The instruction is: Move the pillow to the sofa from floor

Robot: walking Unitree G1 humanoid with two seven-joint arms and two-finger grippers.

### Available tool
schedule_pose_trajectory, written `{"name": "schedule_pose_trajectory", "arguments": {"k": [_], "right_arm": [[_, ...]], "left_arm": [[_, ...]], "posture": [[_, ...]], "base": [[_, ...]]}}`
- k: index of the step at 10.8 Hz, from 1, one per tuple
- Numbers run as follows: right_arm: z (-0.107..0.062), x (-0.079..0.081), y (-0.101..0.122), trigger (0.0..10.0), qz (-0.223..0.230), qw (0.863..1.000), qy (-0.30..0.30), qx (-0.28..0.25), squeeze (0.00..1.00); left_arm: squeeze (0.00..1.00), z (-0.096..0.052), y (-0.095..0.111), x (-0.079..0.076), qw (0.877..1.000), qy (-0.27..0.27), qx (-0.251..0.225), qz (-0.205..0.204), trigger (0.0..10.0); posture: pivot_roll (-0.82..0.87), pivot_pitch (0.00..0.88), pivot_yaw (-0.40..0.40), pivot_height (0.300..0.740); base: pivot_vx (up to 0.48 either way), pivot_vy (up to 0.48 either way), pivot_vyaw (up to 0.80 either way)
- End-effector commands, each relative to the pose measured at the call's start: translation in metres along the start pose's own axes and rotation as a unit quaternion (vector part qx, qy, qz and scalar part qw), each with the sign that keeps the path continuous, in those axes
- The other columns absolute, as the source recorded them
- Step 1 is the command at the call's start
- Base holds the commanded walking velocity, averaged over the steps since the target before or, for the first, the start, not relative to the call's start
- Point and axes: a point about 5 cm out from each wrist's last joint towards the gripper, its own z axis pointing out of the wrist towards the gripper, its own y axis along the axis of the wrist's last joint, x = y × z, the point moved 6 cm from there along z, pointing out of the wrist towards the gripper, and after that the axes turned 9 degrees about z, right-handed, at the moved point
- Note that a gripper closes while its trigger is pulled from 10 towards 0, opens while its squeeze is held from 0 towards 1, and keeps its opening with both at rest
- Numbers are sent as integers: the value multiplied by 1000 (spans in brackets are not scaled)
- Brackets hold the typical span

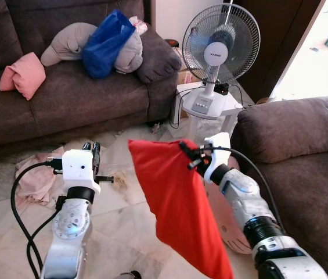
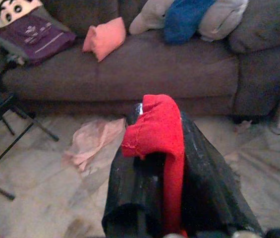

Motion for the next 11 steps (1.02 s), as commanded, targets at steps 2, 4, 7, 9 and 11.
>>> {"name": "schedule_pose_trajectory", "arguments": {"k": [2,4,7,9,11], "right_arm": [[0,21,31,10000,-32,995,83,-37,0],[-4,35,25,10000,-29,990,136,-27,0],[-7,31,13,10000,-25,990,137,3,0],[-19,43,-6,10000,-18,980,194,52,0],[-25,57,-7,10000,-2,969,242,57,0]], "left_arm": [[0,-3,-9,5,1000,-10,20,0,10000],[0,-9,-22,9,997,-30,47,46,10000],[0,-24,-31,28,994,-32,72,81,10000],[0,-38,-35,20,989,-79,88,88,10000],[0,-45,-38,6,982,-135,101,82,10000]], "posture": [[161,101,-28,740],[162,109,-29,740],[170,118,-33,740],[181,125,-37,740],[177,126,-42,740]], "base": [[0,0,0],[0,0,0],[0,0,0],[0,0,0],[0,0,0]]}}
